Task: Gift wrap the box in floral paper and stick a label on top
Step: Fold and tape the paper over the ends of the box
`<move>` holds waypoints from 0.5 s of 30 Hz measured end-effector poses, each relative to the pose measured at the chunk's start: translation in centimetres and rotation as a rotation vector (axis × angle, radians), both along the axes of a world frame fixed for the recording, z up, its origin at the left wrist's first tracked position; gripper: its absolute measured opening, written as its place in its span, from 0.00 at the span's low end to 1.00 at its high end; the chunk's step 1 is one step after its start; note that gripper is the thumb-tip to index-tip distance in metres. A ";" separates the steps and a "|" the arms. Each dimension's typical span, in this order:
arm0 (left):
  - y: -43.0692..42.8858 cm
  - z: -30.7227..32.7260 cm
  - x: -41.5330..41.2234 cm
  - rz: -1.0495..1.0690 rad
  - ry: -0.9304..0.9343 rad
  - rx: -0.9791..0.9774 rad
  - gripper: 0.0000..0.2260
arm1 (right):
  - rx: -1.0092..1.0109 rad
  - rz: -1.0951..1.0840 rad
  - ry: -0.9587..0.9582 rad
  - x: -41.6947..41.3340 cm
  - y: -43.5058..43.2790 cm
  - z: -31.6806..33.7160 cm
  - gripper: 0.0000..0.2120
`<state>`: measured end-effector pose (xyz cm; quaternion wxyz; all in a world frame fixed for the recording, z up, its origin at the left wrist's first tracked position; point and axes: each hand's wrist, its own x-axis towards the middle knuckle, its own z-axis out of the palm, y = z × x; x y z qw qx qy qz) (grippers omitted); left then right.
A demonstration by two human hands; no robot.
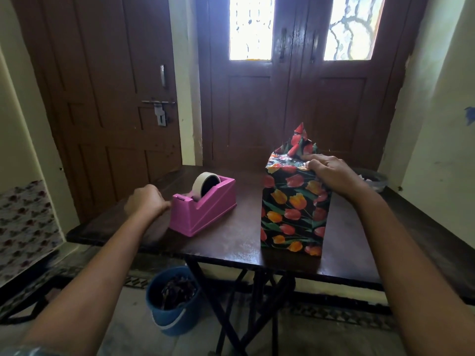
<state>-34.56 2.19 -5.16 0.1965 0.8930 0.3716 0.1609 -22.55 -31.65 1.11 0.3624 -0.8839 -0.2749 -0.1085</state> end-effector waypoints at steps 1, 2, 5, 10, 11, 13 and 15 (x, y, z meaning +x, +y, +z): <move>0.2 -0.2 -0.2 0.030 0.050 0.021 0.12 | 0.002 0.001 0.000 0.1 0.0 0.0 0.19; 0.5 -0.6 -0.6 0.038 0.065 -0.003 0.11 | 0.000 0.006 -0.002 0.1 0.0 0.0 0.19; 0.8 -0.9 -1.4 -0.054 -0.077 -0.151 0.09 | 0.009 0.014 0.025 0.2 0.1 0.0 0.18; -3.1 3.8 0.3 -0.415 -0.499 -0.722 0.08 | 0.268 0.140 0.328 0.0 0.4 0.8 0.18; -4.3 5.0 1.2 -0.475 -0.530 -0.816 0.07 | 0.251 0.153 0.344 0.1 0.4 1.1 0.17; -7.4 7.1 3.6 -0.611 -0.556 -0.912 0.06 | 0.124 0.127 0.335 0.5 0.1 1.6 0.16; -10.4 8.8 5.8 -0.742 -0.550 -0.928 0.06 | -0.042 0.111 0.290 1.1 0.1 2.3 0.18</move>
